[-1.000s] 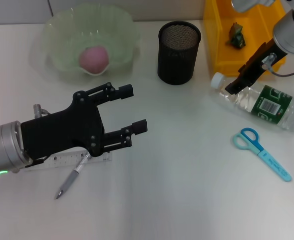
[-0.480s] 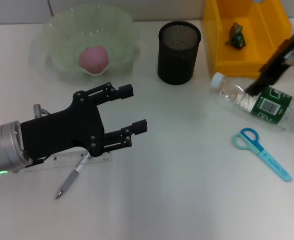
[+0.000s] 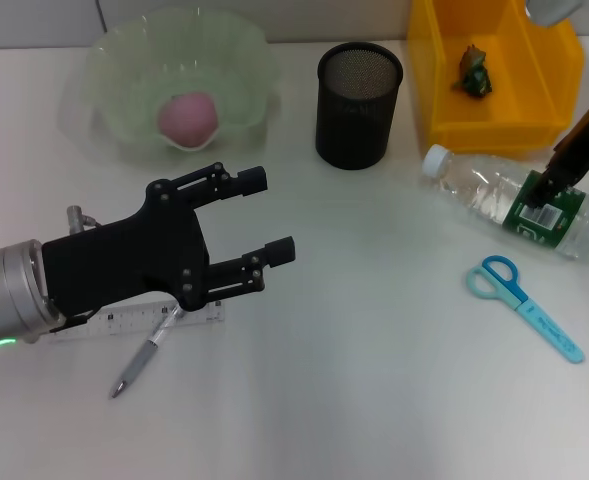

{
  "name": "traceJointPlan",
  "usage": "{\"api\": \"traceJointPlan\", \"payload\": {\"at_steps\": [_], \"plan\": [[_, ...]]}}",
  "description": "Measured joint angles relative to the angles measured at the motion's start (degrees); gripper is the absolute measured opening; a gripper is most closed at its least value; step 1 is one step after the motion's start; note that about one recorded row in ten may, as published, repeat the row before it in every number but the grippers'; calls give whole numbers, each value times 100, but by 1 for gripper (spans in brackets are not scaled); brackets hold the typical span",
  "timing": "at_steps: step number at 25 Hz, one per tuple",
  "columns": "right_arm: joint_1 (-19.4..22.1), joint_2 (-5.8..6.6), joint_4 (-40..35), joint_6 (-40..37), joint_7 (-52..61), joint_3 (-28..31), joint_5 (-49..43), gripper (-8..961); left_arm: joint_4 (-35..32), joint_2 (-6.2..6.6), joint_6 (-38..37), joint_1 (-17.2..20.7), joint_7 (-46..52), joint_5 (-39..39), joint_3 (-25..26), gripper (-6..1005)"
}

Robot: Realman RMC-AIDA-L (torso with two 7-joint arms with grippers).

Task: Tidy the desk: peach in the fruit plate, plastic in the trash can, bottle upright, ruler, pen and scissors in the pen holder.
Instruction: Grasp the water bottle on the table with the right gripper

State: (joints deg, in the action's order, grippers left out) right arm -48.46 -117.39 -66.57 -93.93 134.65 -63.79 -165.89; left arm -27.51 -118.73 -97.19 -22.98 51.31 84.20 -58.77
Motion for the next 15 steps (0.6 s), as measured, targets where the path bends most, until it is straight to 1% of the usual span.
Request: {"api": "traceJointPlan", "payload": {"at_steps": [2,6,9,15], "plan": [[20,-34,44,82,-25,-13,6,823,0,0,5,-3,1,0,-2,741],[75,-73,86,221,-27,-27,-57,823,0,0,13,12,1,0,10,741],[88,-81,130,295,-28,-55,-63,824,0,0,28,17,-1,0,10,742],[215,-107,175,563,-98,-379,-84,824,0,-1,30,13,-4,0,3,742]]}}
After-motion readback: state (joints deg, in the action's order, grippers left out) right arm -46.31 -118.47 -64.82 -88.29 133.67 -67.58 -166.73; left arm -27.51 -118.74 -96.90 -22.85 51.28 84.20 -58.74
